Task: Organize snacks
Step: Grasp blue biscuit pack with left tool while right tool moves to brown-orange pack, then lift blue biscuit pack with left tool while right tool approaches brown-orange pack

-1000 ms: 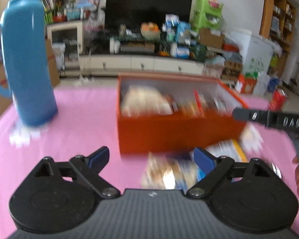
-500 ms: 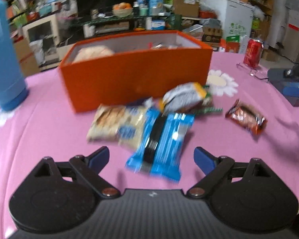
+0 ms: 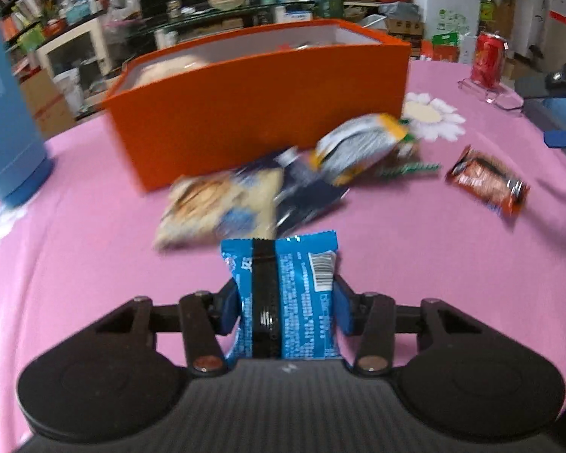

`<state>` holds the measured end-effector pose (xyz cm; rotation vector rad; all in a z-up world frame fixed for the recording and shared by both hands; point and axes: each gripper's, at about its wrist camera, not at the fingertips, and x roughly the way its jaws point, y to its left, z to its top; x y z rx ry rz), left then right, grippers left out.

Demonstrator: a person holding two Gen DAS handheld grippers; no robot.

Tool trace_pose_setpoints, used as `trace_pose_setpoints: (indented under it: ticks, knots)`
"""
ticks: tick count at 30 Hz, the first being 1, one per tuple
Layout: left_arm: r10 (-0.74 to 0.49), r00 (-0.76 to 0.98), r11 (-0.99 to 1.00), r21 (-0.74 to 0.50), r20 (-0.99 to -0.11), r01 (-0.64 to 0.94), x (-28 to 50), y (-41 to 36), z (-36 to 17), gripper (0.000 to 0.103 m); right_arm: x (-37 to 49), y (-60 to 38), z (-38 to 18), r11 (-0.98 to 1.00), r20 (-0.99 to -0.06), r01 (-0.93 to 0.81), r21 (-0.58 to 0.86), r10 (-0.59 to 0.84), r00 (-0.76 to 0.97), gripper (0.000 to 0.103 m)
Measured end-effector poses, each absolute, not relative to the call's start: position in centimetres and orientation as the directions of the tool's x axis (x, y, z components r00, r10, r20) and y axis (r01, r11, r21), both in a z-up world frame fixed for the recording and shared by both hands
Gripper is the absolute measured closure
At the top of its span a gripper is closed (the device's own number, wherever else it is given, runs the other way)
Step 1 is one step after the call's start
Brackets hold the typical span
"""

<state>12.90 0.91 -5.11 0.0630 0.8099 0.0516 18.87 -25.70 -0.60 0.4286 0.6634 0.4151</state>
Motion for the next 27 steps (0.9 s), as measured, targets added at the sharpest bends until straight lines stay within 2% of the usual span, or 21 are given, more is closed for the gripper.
trace_pose_setpoints:
  ticks: [5, 8, 11, 14, 16, 17, 19, 20, 22, 23, 24, 27]
  knots:
    - [0.123, 0.671, 0.991, 0.053, -0.731, -0.124, 8.7, 4.9, -5.2, 0.052, 19.3, -23.5, -2.0, 0.884, -0.598, -0.250, 0.395, 0.454, 0.660, 0.011]
    - [0.090, 0.676, 0.983, -0.043, -0.732, -0.178, 7.8, 6.9, -5.3, 0.050, 19.5, -21.2, -3.1, 0.913, -0.657, -0.297, 0.280, 0.408, 0.634, 0.011]
    - [0.095, 0.676, 0.982, -0.043, -0.731, -0.184, 7.8, 7.2, -5.3, 0.050, 19.5, -19.1, -4.1, 0.918, -0.684, -0.341, 0.202, 0.381, 0.622, 0.013]
    - [0.116, 0.681, 0.985, -0.006, -0.723, -0.174, 7.7, 6.5, -5.5, 0.050, 19.3, -17.7, -4.9, 0.918, -0.690, -0.378, 0.123, 0.353, 0.632, 0.034]
    - [0.112, 0.686, 0.986, -0.007, -0.719, -0.168, 7.4, 6.3, -5.6, 0.049, 18.8, -16.9, -5.0, 0.922, -0.690, -0.385, 0.042, 0.305, 0.656, 0.051]
    - [0.103, 0.686, 0.986, -0.014, -0.720, -0.164, 7.4, 6.4, -5.5, 0.046, 18.4, -16.7, -4.9, 0.924, -0.692, -0.382, 0.020, 0.288, 0.662, 0.063]
    - [0.102, 0.686, 0.988, -0.009, -0.720, -0.157, 7.4, 6.2, -5.6, 0.043, 17.5, -16.6, -4.6, 0.913, -0.693, -0.402, 0.071, 0.335, 0.638, 0.063]
    - [0.105, 0.686, 0.988, -0.005, -0.720, -0.156, 7.4, 6.1, -5.6, 0.043, 17.1, -16.3, -4.5, 0.904, -0.694, -0.418, 0.089, 0.357, 0.625, 0.059]
    - [0.102, 0.686, 0.988, -0.007, -0.720, -0.155, 7.4, 6.2, -5.6, 0.042, 16.4, -15.8, -4.4, 0.892, -0.699, -0.439, 0.111, 0.384, 0.603, 0.045]
    - [0.102, 0.686, 0.988, -0.008, -0.720, -0.155, 7.4, 6.2, -5.6, 0.041, 16.2, -15.6, -4.4, 0.883, -0.701, -0.450, 0.130, 0.403, 0.588, 0.032]
    - [0.102, 0.686, 0.988, -0.009, -0.721, -0.156, 7.4, 6.2, -5.6, 0.040, 15.9, -15.4, -4.4, 0.876, -0.703, -0.460, 0.148, 0.420, 0.573, 0.025]
    - [0.107, 0.685, 0.987, -0.007, -0.721, -0.161, 7.7, 6.1, -5.6, 0.037, 15.7, -14.7, -4.4, 0.867, -0.704, -0.482, 0.127, 0.421, 0.572, 0.025]
